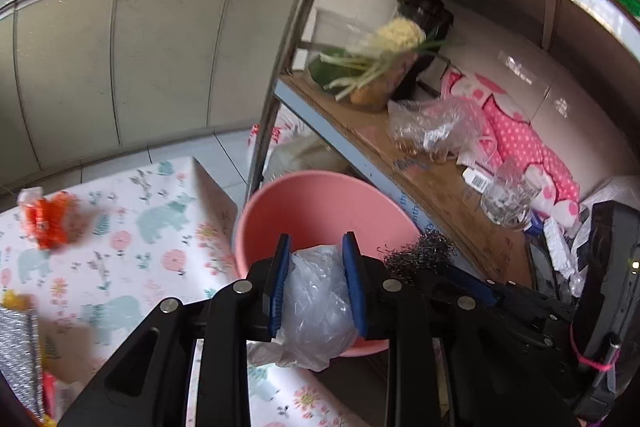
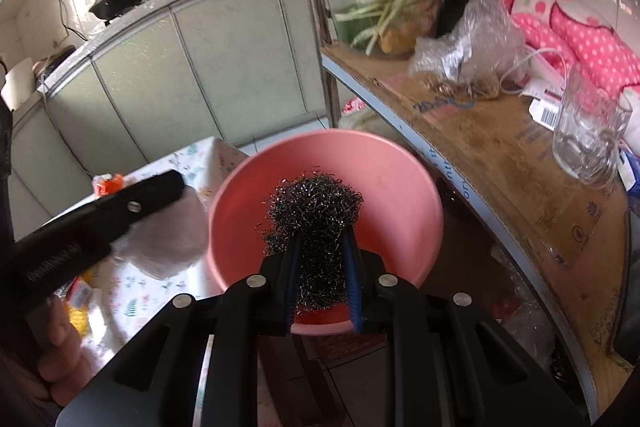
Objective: Collect trash
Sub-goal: 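Carry the clear bag and steel wool over the pink bucket with both tools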
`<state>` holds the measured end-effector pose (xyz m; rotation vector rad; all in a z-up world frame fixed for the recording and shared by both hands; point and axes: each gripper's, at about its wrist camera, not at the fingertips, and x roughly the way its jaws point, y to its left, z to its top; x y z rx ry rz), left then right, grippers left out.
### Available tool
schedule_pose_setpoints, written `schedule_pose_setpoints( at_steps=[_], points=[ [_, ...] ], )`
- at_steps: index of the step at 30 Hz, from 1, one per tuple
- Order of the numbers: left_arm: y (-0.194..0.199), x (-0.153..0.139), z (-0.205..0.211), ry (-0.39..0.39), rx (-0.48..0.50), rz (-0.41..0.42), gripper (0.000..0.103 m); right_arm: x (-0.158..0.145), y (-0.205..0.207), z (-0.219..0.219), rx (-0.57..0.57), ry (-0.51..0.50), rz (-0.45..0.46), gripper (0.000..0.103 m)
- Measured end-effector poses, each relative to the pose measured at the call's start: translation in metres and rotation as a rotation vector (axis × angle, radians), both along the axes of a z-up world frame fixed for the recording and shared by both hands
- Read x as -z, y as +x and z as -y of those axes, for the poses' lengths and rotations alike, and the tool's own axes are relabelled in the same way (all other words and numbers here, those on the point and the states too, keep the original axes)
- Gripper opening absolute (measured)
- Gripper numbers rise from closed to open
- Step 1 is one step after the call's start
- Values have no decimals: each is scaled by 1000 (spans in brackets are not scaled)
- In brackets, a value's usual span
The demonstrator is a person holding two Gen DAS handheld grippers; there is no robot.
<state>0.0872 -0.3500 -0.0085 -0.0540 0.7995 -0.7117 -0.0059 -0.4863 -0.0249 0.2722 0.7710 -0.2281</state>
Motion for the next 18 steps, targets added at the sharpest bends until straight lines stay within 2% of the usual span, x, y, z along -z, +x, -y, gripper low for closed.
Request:
schedule_pose_setpoints(
  at_steps=[7,14,16,18],
  points=[
    [19,42,34,52,7,-69,26,29,14,13,19,13,-61,21],
    [26,56,40,71,0,-86,29,42,20,17,12,25,-75,21],
    [28,57,38,67,-6,-102,31,44,22,17,11,26,-83,24],
    [31,57,37,60,-9,-115,39,46,24,17,13,23,-88,25]
  ],
)
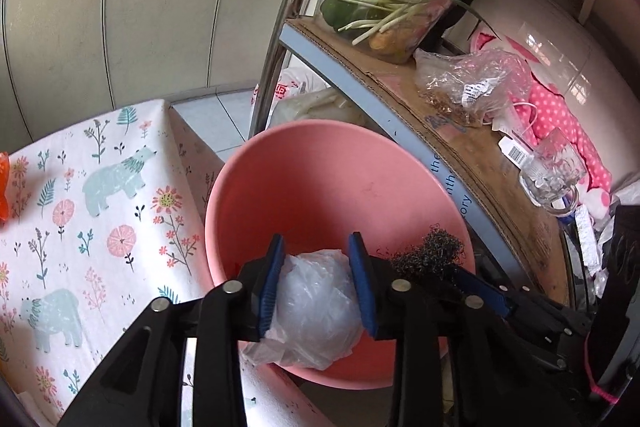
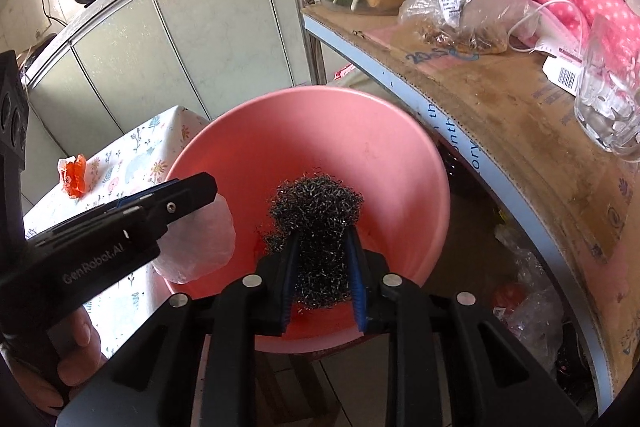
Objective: Collect trash
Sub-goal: 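Carry the clear bag and steel wool over the pink bucket with both tools, then open both grippers to drop the clear bag and steel wool into the bucket, then move both tools back over the table toward the remaining trash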
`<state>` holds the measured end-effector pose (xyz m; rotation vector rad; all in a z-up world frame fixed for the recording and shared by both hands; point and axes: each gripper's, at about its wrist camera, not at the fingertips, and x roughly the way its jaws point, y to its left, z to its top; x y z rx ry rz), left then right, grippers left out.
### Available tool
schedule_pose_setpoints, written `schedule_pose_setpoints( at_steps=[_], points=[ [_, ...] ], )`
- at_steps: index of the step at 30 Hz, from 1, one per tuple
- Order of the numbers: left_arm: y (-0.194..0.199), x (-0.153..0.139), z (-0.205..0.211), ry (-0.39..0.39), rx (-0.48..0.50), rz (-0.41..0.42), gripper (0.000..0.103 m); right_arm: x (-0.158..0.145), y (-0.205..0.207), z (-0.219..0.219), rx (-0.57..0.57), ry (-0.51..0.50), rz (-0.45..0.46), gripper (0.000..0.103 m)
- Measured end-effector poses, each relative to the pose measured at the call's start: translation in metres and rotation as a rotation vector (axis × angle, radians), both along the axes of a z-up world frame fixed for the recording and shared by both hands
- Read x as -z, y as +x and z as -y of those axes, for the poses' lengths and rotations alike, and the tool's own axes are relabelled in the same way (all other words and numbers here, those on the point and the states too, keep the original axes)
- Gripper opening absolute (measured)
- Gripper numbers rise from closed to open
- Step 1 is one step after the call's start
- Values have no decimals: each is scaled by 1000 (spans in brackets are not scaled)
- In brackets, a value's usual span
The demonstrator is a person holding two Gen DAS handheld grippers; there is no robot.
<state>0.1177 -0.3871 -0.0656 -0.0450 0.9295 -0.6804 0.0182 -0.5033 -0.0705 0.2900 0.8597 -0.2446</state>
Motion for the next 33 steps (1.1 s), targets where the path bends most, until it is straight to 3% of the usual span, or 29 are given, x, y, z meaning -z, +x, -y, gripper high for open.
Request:
schedule_pose_setpoints(
  at_steps=[3,6,12,33],
  points=[
    [4,1,-2,-11,-10,-27,51,2,1,1,2,-4,-8,30],
    [6,-1,-4,-26,-16,-43,55,2,1,2,2,-10,-16,32],
    [3,-9,-9,-33,-18,-27,56,-3,0,-3,-14,-27,-6,38],
    [-56,-72,-59,-20,-20,100,57,-49,-45,-54,-116,-46,83,39]
  ],
)
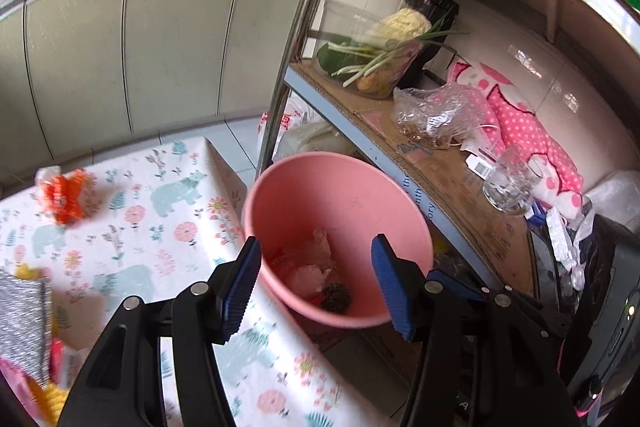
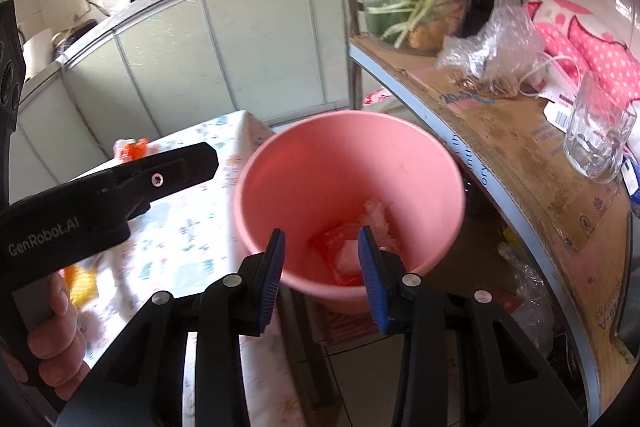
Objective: Collect trash
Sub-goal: 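Move both tools back over the table toward the remaining trash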
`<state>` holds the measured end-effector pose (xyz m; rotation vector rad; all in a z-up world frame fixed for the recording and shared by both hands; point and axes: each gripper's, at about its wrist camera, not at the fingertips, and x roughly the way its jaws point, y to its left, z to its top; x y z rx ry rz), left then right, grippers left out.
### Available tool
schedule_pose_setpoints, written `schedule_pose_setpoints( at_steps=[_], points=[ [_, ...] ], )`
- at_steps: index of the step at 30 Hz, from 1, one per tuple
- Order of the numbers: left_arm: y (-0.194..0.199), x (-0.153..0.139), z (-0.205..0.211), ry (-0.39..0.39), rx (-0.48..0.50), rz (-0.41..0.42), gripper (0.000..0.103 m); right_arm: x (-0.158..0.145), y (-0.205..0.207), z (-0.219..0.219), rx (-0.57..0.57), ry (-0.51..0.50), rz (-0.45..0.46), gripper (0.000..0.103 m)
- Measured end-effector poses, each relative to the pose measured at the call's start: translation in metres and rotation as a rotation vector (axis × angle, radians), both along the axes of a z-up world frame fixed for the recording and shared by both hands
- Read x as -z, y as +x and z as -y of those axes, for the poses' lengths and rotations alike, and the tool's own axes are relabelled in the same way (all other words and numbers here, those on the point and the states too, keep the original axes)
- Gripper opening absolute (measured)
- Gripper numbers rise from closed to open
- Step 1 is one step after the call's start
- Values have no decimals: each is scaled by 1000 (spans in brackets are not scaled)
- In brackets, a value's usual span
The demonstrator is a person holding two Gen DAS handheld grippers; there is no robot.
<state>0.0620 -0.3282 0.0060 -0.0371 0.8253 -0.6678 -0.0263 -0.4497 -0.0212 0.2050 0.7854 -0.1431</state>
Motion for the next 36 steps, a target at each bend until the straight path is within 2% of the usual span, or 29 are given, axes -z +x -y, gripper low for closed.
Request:
schedule_pose_setpoints(
  at_steps=[6,15,22,28,36],
  points=[
    [-27,-18,-41,18,-8,44,57,-11,-15,-28,-72,15,22,39],
    [-60,-37,-110,84,-52,98,57,-16,-34,-73,-186,32,22,39],
    [-81,-45,-171,101,-132,122,57,-11,-44,-102,-253,48,7,39],
    [-97,-39,-217,125,-216,115,57,-2,-47,-121,-305,62,-15,39],
    [-118,-5,-248,145,-274,43,57,10,-48,-141,-376,91,-38,39]
  ],
)
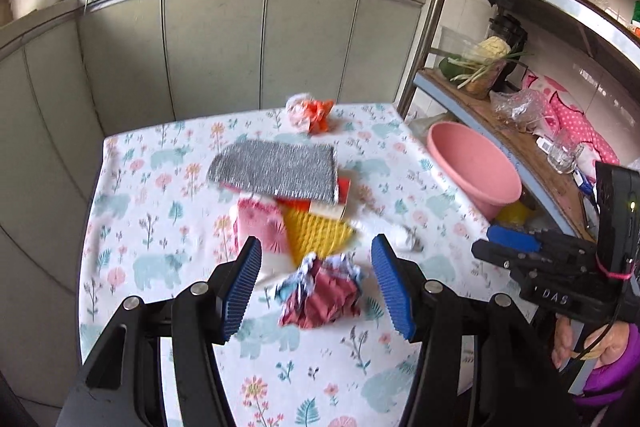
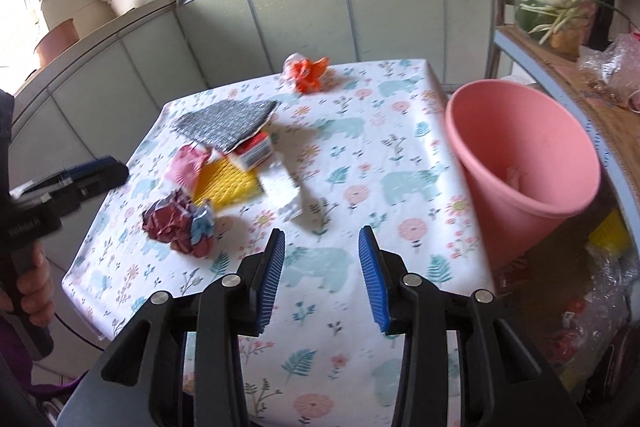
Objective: Collect trash
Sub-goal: 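Move both tools back over the table toward the remaining trash, then grasp the crumpled red foil wrapper with the left gripper while the right grasps the white foam strip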
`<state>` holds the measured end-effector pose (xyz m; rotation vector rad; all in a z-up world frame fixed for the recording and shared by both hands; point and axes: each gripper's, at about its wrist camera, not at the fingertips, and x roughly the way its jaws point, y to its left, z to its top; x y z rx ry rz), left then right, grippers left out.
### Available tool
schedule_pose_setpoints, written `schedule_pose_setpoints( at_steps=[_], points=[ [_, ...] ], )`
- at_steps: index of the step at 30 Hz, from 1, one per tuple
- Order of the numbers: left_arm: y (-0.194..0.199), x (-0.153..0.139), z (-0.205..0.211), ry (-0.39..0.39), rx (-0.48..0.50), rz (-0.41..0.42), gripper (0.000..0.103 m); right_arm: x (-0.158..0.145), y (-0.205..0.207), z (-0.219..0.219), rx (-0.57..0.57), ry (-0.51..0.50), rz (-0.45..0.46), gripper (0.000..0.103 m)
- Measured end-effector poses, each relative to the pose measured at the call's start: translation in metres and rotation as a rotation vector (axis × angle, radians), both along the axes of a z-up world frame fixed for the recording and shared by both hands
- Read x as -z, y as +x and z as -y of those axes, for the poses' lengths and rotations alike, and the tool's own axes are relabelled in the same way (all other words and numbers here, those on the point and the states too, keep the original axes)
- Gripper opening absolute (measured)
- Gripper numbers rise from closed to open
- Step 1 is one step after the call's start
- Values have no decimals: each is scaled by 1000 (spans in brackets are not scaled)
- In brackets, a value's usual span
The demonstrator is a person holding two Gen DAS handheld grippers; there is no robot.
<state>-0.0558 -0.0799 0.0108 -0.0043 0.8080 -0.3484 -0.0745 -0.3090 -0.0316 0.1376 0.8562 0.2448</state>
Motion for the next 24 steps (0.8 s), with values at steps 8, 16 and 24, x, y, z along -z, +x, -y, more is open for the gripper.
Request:
schedule_pose_setpoints(
  at_steps=[8,16,24],
  points=[
    [0,38,-1,1,-14,-80,57,10,2,-13,-52,18,-29,39],
    [4,55,7,10,4,-98,57,19,13,-17,-65,22,-63,39],
    [1,58,8,31,15,-72,45,19,30,-28,-92,-6,-55,39]
  ],
)
